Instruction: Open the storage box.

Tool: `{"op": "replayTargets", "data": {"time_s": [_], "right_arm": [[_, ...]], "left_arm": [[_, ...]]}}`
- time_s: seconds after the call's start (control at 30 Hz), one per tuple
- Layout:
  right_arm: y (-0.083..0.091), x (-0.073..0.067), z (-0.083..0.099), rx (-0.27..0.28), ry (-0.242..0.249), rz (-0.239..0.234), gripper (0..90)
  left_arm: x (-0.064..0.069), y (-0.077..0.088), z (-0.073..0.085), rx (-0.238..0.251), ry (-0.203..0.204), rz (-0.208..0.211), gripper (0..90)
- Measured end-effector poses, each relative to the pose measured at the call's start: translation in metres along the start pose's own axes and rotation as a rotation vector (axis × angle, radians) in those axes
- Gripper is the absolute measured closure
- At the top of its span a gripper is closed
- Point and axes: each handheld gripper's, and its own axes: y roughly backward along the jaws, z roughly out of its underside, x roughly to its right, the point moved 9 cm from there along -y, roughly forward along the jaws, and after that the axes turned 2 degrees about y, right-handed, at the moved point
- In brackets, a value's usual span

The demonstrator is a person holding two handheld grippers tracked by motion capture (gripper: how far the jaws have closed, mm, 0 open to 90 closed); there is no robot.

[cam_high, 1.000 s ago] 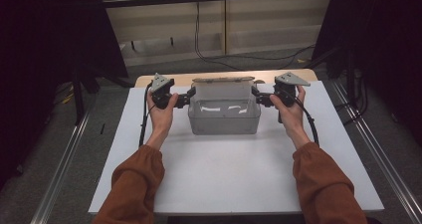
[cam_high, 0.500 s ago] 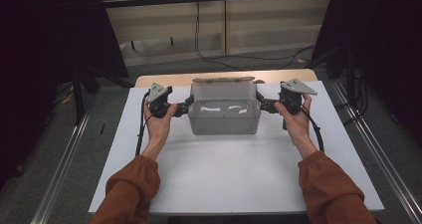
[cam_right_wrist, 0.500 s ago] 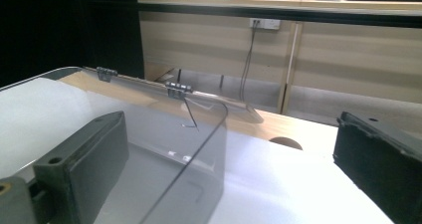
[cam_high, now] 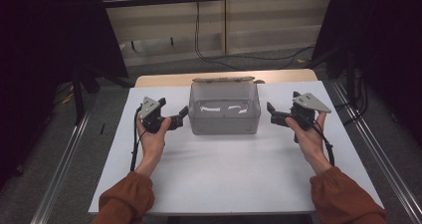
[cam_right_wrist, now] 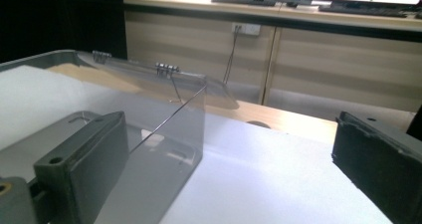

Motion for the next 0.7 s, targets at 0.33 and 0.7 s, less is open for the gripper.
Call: {"op": "replayTargets", "data": {"time_s": [0.33, 0.7], "right_arm": [[0.032, 0.005, 0.006, 0.027, 0.013, 0.031, 0.6], [0.068, 0.007, 0.022, 0.052, -0.001, 0.042, 0.3]], "left_arm": [[0.009, 0.025, 0.008, 0.012, -0.038, -0.013, 3.0], [0.019, 0.06, 0.018, 0.05, -0.045, -0.023, 3.0]]}}
